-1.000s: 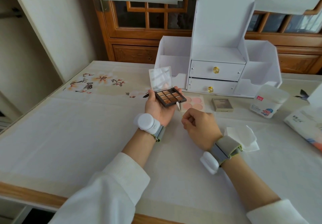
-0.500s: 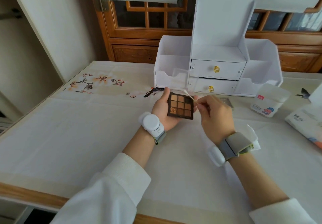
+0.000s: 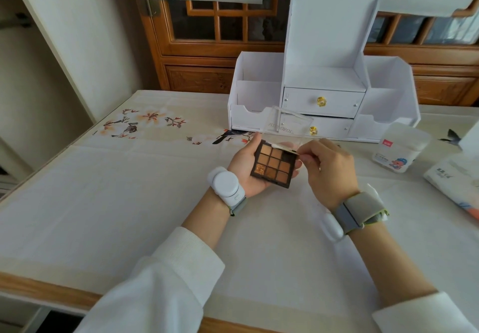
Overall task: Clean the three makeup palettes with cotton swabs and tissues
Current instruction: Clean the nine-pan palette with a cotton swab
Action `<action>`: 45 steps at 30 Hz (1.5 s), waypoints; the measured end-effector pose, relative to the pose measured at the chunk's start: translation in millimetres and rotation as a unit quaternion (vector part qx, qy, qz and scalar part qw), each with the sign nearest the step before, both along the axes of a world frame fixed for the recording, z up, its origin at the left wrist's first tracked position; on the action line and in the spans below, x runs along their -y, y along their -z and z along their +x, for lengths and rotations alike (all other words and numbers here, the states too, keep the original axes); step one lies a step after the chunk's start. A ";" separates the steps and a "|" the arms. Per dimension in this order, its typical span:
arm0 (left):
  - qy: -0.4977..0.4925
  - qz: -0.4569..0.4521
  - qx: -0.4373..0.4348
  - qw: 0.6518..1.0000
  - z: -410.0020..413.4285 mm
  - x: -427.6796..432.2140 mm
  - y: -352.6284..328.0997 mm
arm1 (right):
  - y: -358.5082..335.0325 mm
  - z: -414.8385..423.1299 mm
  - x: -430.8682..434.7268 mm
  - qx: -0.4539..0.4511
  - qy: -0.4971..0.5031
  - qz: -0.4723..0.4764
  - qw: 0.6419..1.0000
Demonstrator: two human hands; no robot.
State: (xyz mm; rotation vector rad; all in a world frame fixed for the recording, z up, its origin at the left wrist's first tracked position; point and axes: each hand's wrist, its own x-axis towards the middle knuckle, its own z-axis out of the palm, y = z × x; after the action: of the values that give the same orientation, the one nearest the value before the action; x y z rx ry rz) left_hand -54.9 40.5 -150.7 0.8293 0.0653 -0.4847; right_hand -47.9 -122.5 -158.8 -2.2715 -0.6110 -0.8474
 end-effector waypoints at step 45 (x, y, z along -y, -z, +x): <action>-0.048 0.001 -0.028 0.998 0.6 -0.9 -0.8 | -3.9 -2.9 -0.4 0.006 -0.045 -0.070 0.997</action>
State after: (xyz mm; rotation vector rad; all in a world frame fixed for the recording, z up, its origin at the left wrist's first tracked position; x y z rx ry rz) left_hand -54.4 41.4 -149.9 0.8111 0.1570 -0.4177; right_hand -50.8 -122.1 -154.9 -2.3445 -0.7938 -0.7983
